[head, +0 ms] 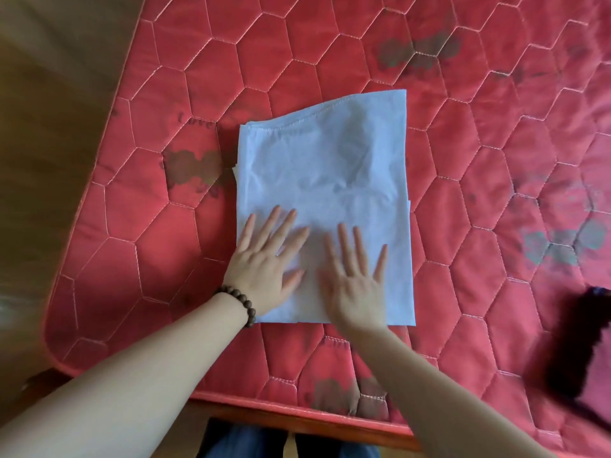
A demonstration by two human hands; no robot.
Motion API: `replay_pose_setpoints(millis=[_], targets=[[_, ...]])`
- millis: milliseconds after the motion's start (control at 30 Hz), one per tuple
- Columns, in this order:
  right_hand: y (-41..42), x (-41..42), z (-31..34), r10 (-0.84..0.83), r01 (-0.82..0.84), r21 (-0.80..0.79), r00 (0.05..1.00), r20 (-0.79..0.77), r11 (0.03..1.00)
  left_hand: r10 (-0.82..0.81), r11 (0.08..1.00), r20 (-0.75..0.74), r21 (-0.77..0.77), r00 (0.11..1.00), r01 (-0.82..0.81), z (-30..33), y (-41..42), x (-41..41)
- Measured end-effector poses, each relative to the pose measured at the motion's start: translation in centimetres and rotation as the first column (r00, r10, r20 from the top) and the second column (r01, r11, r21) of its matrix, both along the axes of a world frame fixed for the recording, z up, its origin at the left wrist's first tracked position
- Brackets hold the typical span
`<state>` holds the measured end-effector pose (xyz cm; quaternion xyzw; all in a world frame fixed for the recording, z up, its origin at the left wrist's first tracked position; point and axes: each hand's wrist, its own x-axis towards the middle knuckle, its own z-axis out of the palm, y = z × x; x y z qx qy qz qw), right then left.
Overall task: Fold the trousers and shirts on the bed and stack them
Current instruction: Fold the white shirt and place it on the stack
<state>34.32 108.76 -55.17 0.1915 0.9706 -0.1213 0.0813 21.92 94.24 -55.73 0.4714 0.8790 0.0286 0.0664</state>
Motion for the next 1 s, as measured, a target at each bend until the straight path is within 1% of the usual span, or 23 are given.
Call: replay_pose_setpoints(millis=[33, 133, 200, 333, 467, 533, 600, 633, 667, 700, 733, 767, 833, 867, 900, 933, 967, 1000], targets=[[-1.3, 0.0, -0.2, 0.008, -0.007, -0.009, 1.000, 0.021, 1.000, 0.009, 1.000, 0.022, -0.014, 1.000, -0.008, -0.2, -0.2, 0.1], [-2.0, 0.7, -1.2, -0.120, 0.119, 0.022, 0.988, 0.100, 0.993, 0.061, 0.998, 0.062, -0.019, 0.996, -0.060, -1.0, -0.5, 0.4], [-1.2, 1.5, -1.7, -0.118, 0.114, 0.051, 0.989, 0.093, 0.992, 0.095, 0.995, 0.084, -0.005, 0.992, -0.095, -1.2, -0.4, 1.1], [1.1, 3.3, -2.1, 0.037, -0.040, 0.058, 0.997, 0.065, 0.997, 0.223, 0.975, 0.152, -0.012, 0.963, -0.224, -0.9, 0.4, 4.7], [5.0, 5.7, -1.6, 0.242, -0.247, 0.078, 0.968, 0.069, 0.966, 0.395, 0.917, 0.264, -0.052, 0.880, -0.396, 0.1, 2.2, 10.1], [6.2, 6.3, -0.8, 0.294, -0.296, 0.042, 0.954, 0.064, 0.954, 0.449, 0.892, 0.298, -0.094, 0.842, -0.442, 1.1, 3.3, 11.9], [6.1, 5.8, 0.1, 0.300, -0.300, -0.014, 0.954, 0.019, 0.954, 0.472, 0.880, 0.297, -0.106, 0.830, -0.463, 2.0, 4.1, 11.8], [5.9, 5.5, 0.6, 0.270, -0.271, -0.041, 0.963, -0.022, 0.962, 0.445, 0.894, 0.294, -0.088, 0.846, -0.440, 2.5, 4.7, 11.0], [5.8, 5.1, 1.1, 0.207, -0.211, -0.059, 0.976, -0.070, 0.976, 0.383, 0.921, 0.288, -0.051, 0.878, -0.385, 2.9, 5.5, 9.8], [5.8, 4.6, 1.6, 0.107, -0.115, -0.069, 0.987, -0.118, 0.991, 0.299, 0.951, 0.274, -0.004, 0.914, -0.310, 3.2, 6.5, 8.2], [6.2, 4.0, 2.0, -0.028, 0.016, -0.080, 0.988, -0.154, 0.997, 0.210, 0.974, 0.259, 0.032, 0.943, -0.225, 3.4, 7.7, 6.3], [6.8, 3.4, 2.3, -0.177, 0.164, -0.093, 0.971, -0.160, 0.982, 0.119, 0.990, 0.243, 0.045, 0.963, -0.134, 3.6, 9.3, 4.1], [8.3, 2.4, 2.6, -0.432, 0.424, -0.106, 0.899, -0.070, 0.900, -0.098, 0.995, 0.177, -0.016, 0.979, 0.103, 3.6, 13.1, 0.0], [9.0, 1.9, 2.7, -0.507, 0.505, -0.094, 0.862, 0.005, 0.858, -0.238, 0.965, 0.131, -0.076, 0.962, 0.249, 3.5, 15.2, -1.6], [9.5, 1.4, 2.6, -0.544, 0.549, -0.071, 0.835, 0.079, 0.833, -0.381, 0.906, 0.100, -0.156, 0.919, 0.393, 3.3, 17.0, -2.8], [9.7, 0.9, 2.6, -0.558, 0.567, -0.042, 0.819, 0.137, 0.822, -0.499, 0.828, 0.098, -0.240, 0.861, 0.507, 3.1, 18.7, -3.7], [9.8, 0.5, 2.5, -0.564, 0.575, -0.018, 0.808, 0.169, 0.818, -0.573, 0.752, 0.119, -0.316, 0.811, 0.578, 2.8, 20.0, -4.2], [9.9, 0.2, 2.3, -0.575, 0.587, -0.013, 0.797, 0.181, 0.809, -0.609, 0.696, 0.146, -0.373, 0.780, 0.613, 2.5, 20.9, -4.7]])
